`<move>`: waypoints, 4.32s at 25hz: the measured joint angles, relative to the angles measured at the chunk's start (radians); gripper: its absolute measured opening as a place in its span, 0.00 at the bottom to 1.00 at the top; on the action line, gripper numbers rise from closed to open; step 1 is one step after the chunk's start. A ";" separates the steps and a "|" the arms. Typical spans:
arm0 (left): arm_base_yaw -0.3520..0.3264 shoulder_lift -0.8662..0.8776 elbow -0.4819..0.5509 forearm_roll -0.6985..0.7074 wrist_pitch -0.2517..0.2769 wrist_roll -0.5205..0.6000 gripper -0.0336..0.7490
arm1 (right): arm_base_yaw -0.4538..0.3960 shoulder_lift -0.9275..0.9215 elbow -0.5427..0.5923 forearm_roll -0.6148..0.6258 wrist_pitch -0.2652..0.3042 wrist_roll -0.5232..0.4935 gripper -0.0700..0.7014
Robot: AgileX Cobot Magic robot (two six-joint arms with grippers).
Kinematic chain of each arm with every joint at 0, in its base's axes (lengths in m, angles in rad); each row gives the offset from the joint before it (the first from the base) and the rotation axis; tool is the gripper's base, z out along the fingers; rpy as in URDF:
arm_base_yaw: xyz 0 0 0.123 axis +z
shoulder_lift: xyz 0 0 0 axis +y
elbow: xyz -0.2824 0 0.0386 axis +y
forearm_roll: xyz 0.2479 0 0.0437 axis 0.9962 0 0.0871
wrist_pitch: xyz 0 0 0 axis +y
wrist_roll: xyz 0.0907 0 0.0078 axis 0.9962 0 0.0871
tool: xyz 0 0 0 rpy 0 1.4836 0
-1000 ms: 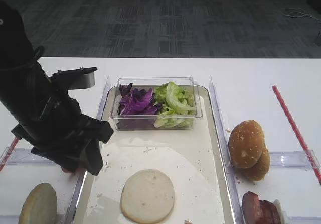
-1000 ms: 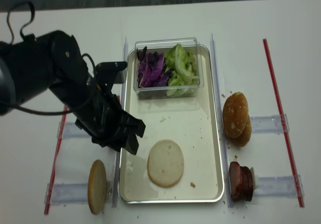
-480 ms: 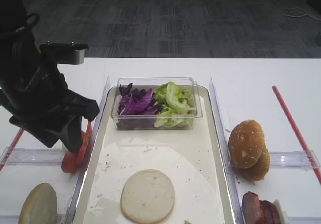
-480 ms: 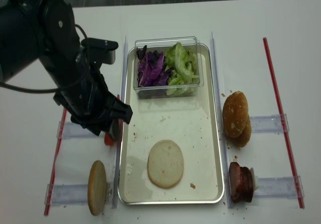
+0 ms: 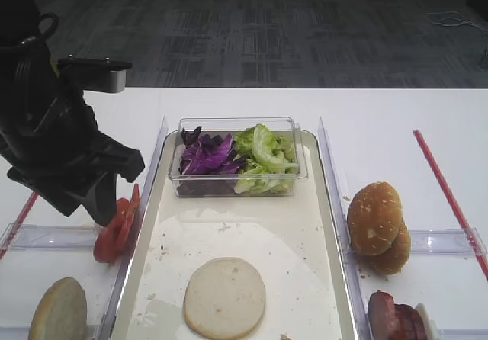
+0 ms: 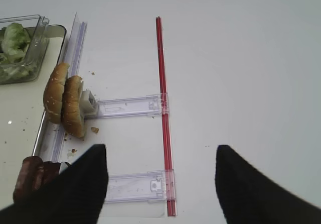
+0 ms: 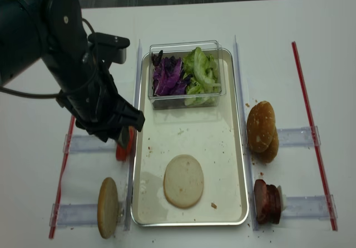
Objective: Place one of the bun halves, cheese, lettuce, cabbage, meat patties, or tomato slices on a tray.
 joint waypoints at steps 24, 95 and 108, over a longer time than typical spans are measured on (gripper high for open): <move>0.310 0.000 0.000 0.206 0.002 0.015 0.50 | 0.000 0.000 0.000 0.000 0.000 0.000 0.70; 0.457 -0.920 0.655 0.120 -0.064 0.080 0.50 | 0.000 0.000 0.000 0.000 0.001 0.000 0.70; 0.458 -1.198 0.655 0.120 -0.056 0.080 0.50 | 0.000 0.000 0.000 0.000 0.001 0.000 0.70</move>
